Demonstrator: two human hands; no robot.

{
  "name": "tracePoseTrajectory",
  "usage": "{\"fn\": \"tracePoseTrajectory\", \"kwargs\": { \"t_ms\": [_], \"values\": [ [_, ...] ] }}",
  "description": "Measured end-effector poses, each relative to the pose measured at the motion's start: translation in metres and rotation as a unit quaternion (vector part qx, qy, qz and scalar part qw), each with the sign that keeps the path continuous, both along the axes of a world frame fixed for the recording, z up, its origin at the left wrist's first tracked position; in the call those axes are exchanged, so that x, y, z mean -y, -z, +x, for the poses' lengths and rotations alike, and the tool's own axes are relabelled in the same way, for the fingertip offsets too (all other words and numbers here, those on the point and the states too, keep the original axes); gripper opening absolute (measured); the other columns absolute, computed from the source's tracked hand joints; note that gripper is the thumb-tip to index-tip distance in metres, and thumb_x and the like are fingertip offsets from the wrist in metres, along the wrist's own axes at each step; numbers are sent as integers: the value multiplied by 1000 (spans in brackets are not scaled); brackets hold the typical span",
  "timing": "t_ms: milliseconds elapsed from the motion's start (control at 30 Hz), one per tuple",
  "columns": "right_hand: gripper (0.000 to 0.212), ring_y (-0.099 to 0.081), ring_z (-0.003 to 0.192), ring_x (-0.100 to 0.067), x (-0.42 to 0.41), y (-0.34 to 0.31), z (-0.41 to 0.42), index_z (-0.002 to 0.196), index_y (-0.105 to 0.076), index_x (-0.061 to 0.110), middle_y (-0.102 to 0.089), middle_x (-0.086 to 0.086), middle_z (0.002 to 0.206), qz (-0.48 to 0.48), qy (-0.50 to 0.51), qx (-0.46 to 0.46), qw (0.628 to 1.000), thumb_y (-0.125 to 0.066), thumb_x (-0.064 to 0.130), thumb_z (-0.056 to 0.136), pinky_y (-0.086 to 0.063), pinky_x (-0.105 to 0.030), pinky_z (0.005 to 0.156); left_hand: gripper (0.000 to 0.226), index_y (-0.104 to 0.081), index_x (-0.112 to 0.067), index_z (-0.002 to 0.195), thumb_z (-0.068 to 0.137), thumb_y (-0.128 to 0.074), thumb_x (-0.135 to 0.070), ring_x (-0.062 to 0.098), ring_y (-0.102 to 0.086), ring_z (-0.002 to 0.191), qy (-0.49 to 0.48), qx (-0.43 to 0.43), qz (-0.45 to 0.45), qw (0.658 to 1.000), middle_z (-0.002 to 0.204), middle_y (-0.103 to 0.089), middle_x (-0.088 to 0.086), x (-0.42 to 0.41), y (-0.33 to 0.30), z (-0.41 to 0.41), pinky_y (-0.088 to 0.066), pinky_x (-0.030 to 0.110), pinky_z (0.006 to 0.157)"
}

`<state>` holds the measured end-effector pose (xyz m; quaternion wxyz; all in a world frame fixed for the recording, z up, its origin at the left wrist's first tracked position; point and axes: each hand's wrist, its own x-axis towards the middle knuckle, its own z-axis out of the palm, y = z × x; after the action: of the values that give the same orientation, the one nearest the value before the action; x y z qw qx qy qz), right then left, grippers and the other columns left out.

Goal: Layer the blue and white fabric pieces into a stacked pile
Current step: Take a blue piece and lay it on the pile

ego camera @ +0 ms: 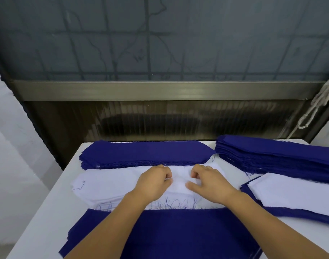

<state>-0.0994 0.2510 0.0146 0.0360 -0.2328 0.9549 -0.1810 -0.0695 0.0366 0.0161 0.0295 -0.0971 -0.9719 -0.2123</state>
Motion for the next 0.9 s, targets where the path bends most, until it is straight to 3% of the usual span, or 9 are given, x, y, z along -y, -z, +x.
{"fn": "tracePoseTrajectory", "kwargs": {
  "t_ms": [133,267,433,533,633,733,800,900],
  "values": [
    [7,-47,82,-6,-5,-2,0,92,-46,29,-49,15,86,-12,0,13,1000,-51,34,95,-40,-20,72,12,-60,-25,94,95,-49,-21,8,-51,79,-31,-17,-12,999,90,-50,-12,22,1,6,-40,20,68],
    [7,-46,82,-8,-8,-3,2,92,-49,26,-50,12,87,-16,-7,13,1000,-45,24,98,-39,-18,71,12,-62,-25,98,94,-51,-20,7,-51,80,-70,-19,-35,997,92,-51,-11,57,0,15,-42,19,70],
    [27,-42,75,-6,-11,-9,4,77,-38,34,-44,10,79,-11,-14,28,999,-43,20,100,-36,-17,65,9,-61,-28,96,93,-56,-21,6,-53,81,-128,-1,-60,990,93,-53,-12,110,-5,34,-37,13,70],
    [17,-43,78,-9,-14,-9,5,83,-47,22,-47,6,82,-23,-11,34,999,-43,18,100,-38,-17,69,9,-60,-30,93,94,-55,-22,7,-56,82,-159,14,-63,985,97,-60,-10,135,-9,42,-40,15,74],
    [15,-51,86,-13,-15,-12,6,96,-57,11,-55,0,93,-37,-12,38,999,-44,18,100,-40,-16,72,18,-66,-25,106,96,-52,-21,7,-57,89,-161,10,-69,984,106,-64,-8,146,-11,47,-41,17,79],
    [19,-54,90,-19,-19,-17,12,99,-60,6,-58,-5,97,-42,-16,28,999,-46,19,100,-45,-26,81,21,-70,-17,106,97,-51,-21,15,-60,100,-151,16,-83,985,112,-64,-3,149,-15,53,-44,23,84],
    [19,-55,89,-17,-25,-22,20,97,-63,9,-59,-2,95,-56,-20,14,998,-48,20,100,-46,-29,82,21,-72,-14,102,97,-53,-20,12,-60,94,-136,14,-69,988,106,-64,-3,149,-18,60,-47,26,85],
    [16,-56,90,-6,-39,-29,35,99,-68,21,-61,10,95,-86,-29,-5,996,-52,22,99,-45,-19,80,20,-70,-25,109,96,-57,-20,6,-57,88,-109,-14,-20,994,102,-59,-13,145,-24,77,-45,16,82]
  ]
}}
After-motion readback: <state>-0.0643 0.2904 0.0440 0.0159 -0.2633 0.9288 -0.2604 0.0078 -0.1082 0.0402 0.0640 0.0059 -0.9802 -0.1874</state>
